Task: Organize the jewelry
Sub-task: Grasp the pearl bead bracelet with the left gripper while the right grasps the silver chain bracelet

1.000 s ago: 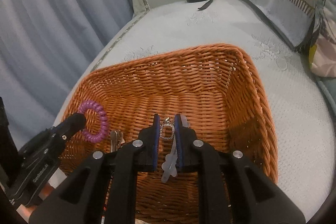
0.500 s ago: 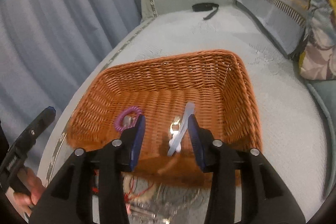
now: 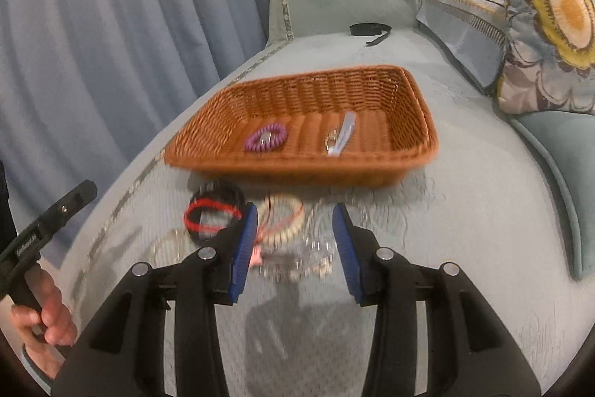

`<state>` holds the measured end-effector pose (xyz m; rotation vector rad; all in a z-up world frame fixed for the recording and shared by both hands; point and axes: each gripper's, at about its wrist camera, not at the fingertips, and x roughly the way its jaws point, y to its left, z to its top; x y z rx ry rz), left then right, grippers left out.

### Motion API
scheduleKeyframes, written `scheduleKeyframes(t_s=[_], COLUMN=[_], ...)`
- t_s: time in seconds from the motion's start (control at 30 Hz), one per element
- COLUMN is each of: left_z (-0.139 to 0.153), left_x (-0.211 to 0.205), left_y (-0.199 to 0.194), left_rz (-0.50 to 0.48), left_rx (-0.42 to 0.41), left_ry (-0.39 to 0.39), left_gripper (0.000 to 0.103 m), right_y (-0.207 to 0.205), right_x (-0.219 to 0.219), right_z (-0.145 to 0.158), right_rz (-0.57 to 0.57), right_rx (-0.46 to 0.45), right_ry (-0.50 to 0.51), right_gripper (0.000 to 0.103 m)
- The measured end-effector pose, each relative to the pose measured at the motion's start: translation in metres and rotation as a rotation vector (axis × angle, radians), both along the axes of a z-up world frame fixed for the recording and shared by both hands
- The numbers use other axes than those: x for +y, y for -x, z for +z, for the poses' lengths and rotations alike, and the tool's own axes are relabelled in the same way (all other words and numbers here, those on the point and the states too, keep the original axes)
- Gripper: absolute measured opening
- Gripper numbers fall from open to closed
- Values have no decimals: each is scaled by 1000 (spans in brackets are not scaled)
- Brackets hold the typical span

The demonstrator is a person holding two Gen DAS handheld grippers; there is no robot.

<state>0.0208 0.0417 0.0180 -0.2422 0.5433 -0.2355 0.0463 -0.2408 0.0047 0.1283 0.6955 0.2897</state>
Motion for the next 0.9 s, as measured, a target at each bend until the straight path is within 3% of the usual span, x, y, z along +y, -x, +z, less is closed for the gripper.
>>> scheduleKeyframes(t_s=[0.27, 0.43, 0.67, 0.9], left_z=[-32, -47, -57, -64], left_x=[-1, -3, 6, -3], left_y=[9, 10, 1, -10], left_rz=[22, 23, 2, -35], left_rx=[43, 70, 120, 188], left_ry=[-37, -47, 18, -8], left_gripper=[40, 40, 40, 41], right_y=[26, 24, 14, -12], right_x=[4, -7, -21, -37], right_z=[-24, -31, -39, -45], right_rz=[-1, -28, -70, -151], right_rx=[-13, 2, 53, 145], right_ry=[95, 55, -5, -61], right_gripper=[39, 39, 39, 39])
